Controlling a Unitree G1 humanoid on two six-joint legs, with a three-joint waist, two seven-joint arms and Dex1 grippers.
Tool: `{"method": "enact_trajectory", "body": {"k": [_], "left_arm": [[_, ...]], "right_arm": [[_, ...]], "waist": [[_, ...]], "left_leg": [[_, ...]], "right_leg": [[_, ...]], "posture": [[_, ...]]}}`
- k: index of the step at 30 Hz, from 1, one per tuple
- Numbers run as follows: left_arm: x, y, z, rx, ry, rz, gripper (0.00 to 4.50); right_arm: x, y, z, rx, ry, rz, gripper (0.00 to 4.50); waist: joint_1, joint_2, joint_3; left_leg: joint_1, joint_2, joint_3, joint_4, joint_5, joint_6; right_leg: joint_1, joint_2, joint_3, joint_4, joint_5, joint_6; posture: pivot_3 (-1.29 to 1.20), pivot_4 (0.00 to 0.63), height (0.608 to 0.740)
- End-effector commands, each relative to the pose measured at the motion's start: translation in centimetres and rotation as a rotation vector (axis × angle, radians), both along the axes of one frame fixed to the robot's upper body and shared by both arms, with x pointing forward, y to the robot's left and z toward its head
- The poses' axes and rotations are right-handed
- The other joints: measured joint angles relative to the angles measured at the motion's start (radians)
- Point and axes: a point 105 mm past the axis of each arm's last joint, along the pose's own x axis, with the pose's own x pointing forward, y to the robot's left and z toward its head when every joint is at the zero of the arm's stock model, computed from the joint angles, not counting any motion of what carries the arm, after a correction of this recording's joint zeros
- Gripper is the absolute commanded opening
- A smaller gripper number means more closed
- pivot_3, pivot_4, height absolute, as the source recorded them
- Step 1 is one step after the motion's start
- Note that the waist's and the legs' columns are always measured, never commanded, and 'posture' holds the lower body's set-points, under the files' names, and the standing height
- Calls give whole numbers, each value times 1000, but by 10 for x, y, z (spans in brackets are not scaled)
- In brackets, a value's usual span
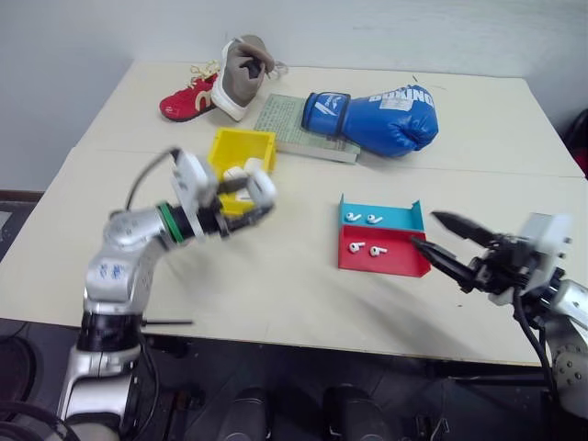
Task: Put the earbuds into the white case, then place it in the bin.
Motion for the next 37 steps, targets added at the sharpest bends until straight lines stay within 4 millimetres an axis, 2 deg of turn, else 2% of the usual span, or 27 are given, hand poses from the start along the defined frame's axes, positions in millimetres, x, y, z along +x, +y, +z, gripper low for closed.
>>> {"method": "enact_trajectory", "body": {"k": [1, 2, 3, 8, 12, 14, 16, 17, 18, 20, 21, 23, 25, 30, 34, 37], "left_arm": [[26, 20, 13, 8, -22, 165, 2777], [37, 21, 13, 6, -13, 188, 2777], [46, 22, 13, 4, -2, 204, 2777], [74, 20, -9, 62, 72, 233, 2777], [83, 24, -18, 98, 100, 268, 2777], [81, 21, -16, 96, 101, 233, 3495], [75, 21, -3, 109, 35, 206, 3960], [69, 21, 7, 103, -10, 183, 4316], [61, 22, 16, 90, -45, 152, 4453], [27, 21, 24, 70, -58, -19, 4453], [11, 23, 24, 74, -56, -84, 4453], [-33, 30, 16, 118, -42, -239, 4453], [-68, 48, 2, 196, -36, -275, 4453], [-119, 105, -37, 272, 51, -11, 4453], [-151, 134, -71, 387, 152, 127, 4453], [-162, 146, -79, 377, 166, 208, 4453]], "right_arm": [[-9, -7, 7, -3, -97, -77, 4046], [-11, -8, 5, 15, -102, -79, 4381], [-12, -10, 3, 20, -111, -90, 4479], [-11, -7, -2, 18, -113, -89, 4479], [-10, -4, -5, 6, -114, -89, 4479], [-10, -3, -7, -3, -107, -83, 4500], [-10, -2, -10, -17, -95, -70, 4500], [-10, -2, -11, -26, -86, -60, 4500], [-10, -3, -13, -38, -77, -50, 4500], [-8, -8, -17, -62, -56, -34, 4500], [-7, -11, -18, -74, -48, -24, 4500], [-5, -15, -22, -124, -29, 13, 4500], [-5, -19, -27, -189, -7, 64, 4500], [-7, -31, -37, -322, 54, 178, 4500], [-7, -44, -41, -384, 76, 207, 4500], [-8, -51, -43, -407, 94, 216, 4500]], "waist": [[-1, 0, 0], [-1, 0, 0], [-1, 0, 0], [-1, -1, 0], [-9, -2, 1], [-9, -2, 1], [-8, -2, 1], [-8, -2, 1], [-8, -2, 1], [-14, -2, 1], [-19, -2, 1], [-37, -2, 1], [-41, -1, 1], [-33, -2, 1], [-22, -3, 1], [-9, -4, 0]], "left_leg": [[0, -1, 0, -1, 0, 0], [0, -1, 0, -1, 0, 0], [0, -2, 0, -1, 0, 0], [0, -3, 1, -1, 0, 0], [1, -2, 2, -1, 0, 0], [1, -2, 3, -1, 0, 0], [1, -2, 3, 0, 0, 0], [1, -2, 3, 0, 0, 0], [0, -2, 3, 0, 0, 0], [0, -2, 2, 0, 0, 0], [1, -2, 3, -1, 0, 0], [1, -1, 2, -1, 0, 0], [4, -1, 2, -2, 0, 0], [13, 1, 2, -3, 0, -1], [20, 1, -1, -4, -3, 2], [19, 1, -2, -4, -4, 2]], "right_leg": [[0, 0, 0, 0, 0, 0], [0, 0, 0, 1, 0, 0], [0, 0, 0, 1, 0, 0], [-1, 1, -2, 2, 0, 1], [-3, 1, -3, 4, 0, 1], [-4, 1, -4, 5, 0, 1], [-4, 0, -5, 6, 0, 1], [-4, 0, -6, 6, 0, 1], [-4, 0, -5, 6, 0, 1], [-4, 0, -4, 6, 0, 0], [-4, -1, -1, 6, 0, 0], [-4, -1, 1, 6, 0, 0], [-2, -1, 3, 6, 0, 0], [7, -1, 6, 4, -1, -2], [17, -3, 5, -7, -1, -2], [18, -3, 4, -10, -1, -2]], "posture": [[0, 150, 740], [0, 150, 740], [0, 150, 740], [0, 150, 740], [0, 150, 740], [0, 150, 740], [0, 150, 740], [0, 150, 740], [0, 150, 740], [0, 150, 740], [0, 150, 740], [0, 150, 740], [0, 150, 740], [0, 150, 740], [0, 150, 740], [0, 150, 740]]}}
